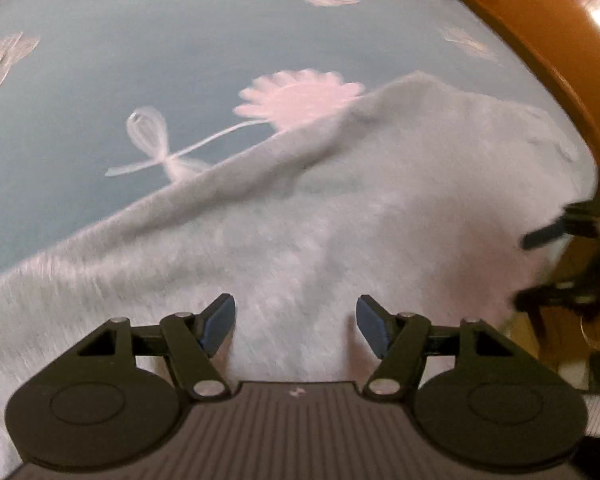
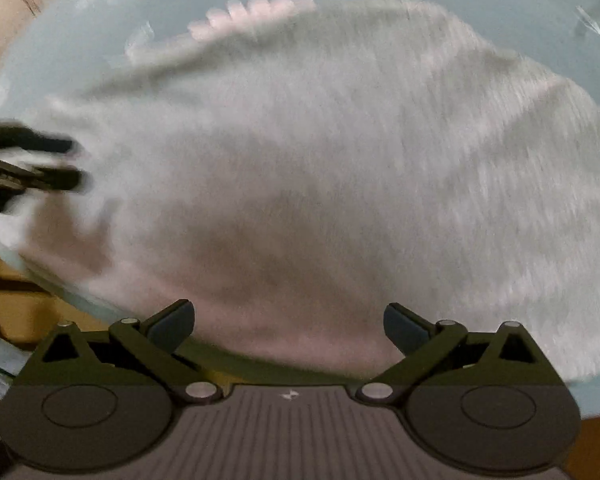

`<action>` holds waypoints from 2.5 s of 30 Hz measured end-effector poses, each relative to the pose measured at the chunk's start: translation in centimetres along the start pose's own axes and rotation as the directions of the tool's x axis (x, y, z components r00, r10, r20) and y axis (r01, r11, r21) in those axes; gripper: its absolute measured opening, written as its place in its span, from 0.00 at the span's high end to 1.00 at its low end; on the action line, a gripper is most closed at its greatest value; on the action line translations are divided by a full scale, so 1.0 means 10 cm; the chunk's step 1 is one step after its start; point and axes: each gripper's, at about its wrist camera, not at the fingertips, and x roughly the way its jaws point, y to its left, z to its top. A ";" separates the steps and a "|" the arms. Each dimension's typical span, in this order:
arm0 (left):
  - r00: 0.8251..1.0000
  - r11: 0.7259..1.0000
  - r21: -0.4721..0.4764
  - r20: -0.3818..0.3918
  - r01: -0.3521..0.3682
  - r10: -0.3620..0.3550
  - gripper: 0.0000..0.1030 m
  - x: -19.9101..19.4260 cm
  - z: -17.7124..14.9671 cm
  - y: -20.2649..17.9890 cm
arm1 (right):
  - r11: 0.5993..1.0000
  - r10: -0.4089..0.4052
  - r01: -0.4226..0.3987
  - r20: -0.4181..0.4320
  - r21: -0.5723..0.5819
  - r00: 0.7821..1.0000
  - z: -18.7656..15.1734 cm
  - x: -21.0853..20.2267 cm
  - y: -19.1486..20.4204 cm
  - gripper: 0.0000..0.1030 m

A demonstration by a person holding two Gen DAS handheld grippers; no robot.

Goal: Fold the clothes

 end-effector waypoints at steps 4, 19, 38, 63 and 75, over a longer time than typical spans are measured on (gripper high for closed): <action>0.999 0.999 -0.020 -0.011 -0.045 0.045 0.30 -0.01 -0.20 -0.01 | 0.999 0.036 -0.036 0.055 -0.011 0.998 0.31 -0.14 -0.01 0.00; 0.992 0.995 0.095 0.122 0.011 -0.022 0.30 0.02 0.82 0.23 | 0.927 0.235 -0.187 0.114 -0.326 0.965 1.67 0.04 0.22 0.00; 0.963 0.945 0.194 -0.107 0.264 -0.247 0.28 0.31 0.91 0.50 | 0.890 0.228 -0.285 -0.193 -0.357 0.954 1.84 0.53 0.35 0.00; 0.939 0.942 0.012 -0.093 0.334 -0.332 0.27 0.37 0.70 0.57 | 0.962 0.246 -0.242 0.018 -0.130 0.969 1.69 0.43 0.02 0.07; 0.962 0.964 -0.138 -0.124 0.227 -0.244 0.27 0.12 0.48 0.82 | 0.948 0.237 -0.234 -0.012 -0.217 0.971 1.49 0.29 0.30 0.03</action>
